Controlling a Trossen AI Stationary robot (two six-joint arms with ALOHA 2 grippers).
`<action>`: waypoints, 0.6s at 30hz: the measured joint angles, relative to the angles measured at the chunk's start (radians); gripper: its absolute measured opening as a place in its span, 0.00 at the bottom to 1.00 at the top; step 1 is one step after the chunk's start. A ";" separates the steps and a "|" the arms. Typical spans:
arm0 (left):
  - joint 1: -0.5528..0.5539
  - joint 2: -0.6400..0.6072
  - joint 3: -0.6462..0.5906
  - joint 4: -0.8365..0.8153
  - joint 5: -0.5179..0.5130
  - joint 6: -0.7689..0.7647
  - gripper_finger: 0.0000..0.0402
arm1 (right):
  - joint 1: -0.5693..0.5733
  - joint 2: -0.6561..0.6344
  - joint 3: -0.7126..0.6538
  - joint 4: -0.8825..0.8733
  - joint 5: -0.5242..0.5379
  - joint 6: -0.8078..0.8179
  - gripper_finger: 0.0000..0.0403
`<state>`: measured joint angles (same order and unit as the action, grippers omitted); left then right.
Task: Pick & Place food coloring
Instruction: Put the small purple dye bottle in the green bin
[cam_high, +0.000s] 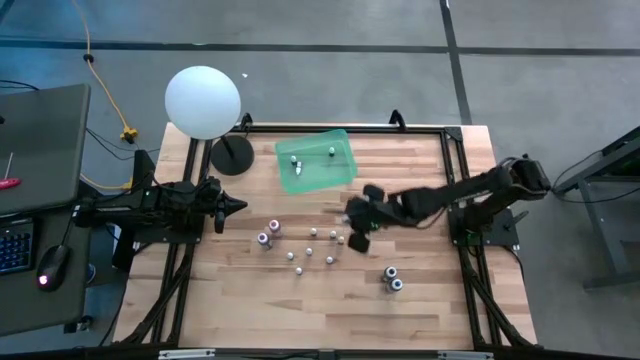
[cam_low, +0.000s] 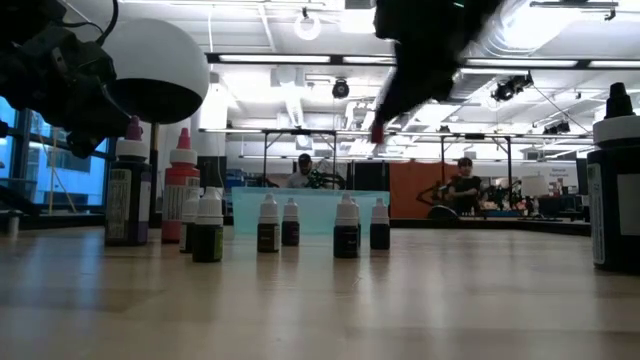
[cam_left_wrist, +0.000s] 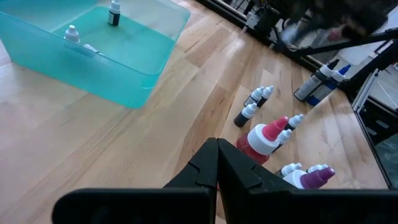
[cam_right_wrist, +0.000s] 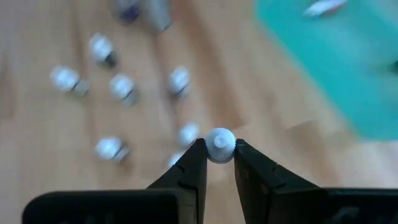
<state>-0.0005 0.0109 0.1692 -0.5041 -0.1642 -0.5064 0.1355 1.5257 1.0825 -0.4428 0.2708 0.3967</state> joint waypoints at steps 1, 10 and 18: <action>0.000 0.000 0.000 0.000 0.000 0.000 0.00 | -0.025 0.003 0.029 -0.007 0.009 -0.011 0.14; 0.000 0.000 0.000 0.000 0.000 0.000 0.00 | -0.296 0.006 0.136 0.009 0.014 -0.014 0.15; 0.000 0.000 -0.001 0.008 -0.002 0.000 0.00 | -0.445 0.102 0.142 0.145 -0.119 -0.013 0.15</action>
<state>-0.0004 0.0105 0.1684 -0.4965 -0.1661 -0.5064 -0.3096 1.6280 1.2248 -0.2982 0.1515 0.3836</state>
